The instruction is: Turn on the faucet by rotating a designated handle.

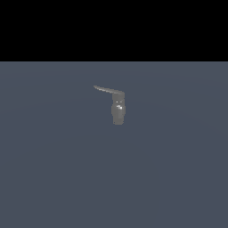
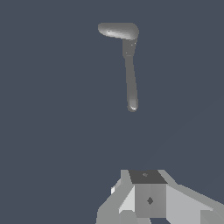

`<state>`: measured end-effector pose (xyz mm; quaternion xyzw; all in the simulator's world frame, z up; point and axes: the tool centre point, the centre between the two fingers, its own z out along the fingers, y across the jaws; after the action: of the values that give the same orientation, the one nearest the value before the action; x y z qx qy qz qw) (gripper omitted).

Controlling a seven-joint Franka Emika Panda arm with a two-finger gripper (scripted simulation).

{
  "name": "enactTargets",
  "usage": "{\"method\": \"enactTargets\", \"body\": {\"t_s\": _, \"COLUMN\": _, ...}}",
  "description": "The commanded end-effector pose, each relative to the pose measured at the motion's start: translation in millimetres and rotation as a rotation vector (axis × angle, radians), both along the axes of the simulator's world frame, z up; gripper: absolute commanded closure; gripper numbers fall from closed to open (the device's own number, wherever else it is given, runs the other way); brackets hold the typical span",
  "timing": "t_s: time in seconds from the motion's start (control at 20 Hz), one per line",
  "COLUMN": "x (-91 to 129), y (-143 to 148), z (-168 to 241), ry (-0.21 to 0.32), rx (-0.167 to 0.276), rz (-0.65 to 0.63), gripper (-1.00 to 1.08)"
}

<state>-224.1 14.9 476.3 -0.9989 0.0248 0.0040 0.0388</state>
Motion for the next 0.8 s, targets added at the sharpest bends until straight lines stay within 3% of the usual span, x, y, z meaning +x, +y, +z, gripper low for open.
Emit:
{"method": "enactTargets", "body": {"t_s": 0.0, "x": 13, "y": 1, "z": -1, "ry": 0.007, "rx": 0.016, "rz": -0.043, "gripper": 1.08}}
{"method": "enactTargets", "body": {"t_s": 0.75, "x": 128, "y": 12, "z": -36, "ry": 0.083, "rx": 0.097, "rz": -0.442, "gripper": 1.08}}
